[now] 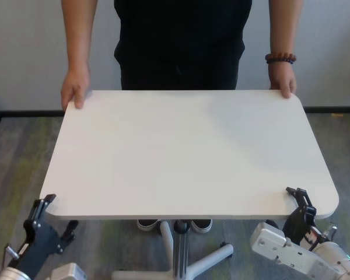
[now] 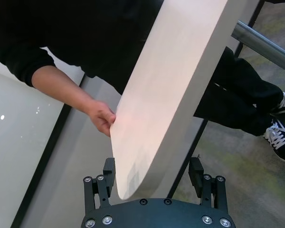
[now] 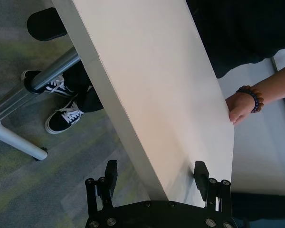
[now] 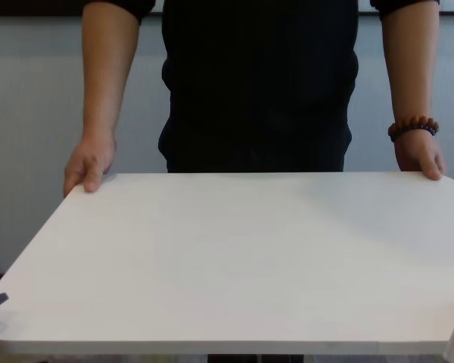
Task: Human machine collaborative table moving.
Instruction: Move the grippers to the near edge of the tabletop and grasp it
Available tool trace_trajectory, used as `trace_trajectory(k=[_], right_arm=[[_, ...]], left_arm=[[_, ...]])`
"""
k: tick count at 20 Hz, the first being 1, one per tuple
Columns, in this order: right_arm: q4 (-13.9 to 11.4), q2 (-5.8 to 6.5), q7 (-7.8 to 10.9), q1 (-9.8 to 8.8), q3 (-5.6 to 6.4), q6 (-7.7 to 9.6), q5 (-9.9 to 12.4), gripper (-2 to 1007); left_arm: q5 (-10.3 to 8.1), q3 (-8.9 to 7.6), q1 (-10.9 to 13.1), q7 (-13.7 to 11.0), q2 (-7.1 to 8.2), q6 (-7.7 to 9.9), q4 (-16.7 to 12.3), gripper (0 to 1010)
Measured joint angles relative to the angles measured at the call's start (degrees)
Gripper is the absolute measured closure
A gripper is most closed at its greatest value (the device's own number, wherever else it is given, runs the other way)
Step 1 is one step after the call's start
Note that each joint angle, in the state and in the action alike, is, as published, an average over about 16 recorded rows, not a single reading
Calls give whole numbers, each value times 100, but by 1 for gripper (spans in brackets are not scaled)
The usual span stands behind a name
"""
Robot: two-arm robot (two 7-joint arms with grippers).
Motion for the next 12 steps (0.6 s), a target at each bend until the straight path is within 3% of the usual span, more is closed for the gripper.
trace_trajectory(k=[12], right_arm=[[26, -93, 95, -55, 134, -55, -82, 4]], left_arm=[[294, -8, -254, -5, -244, 26, 166, 10]])
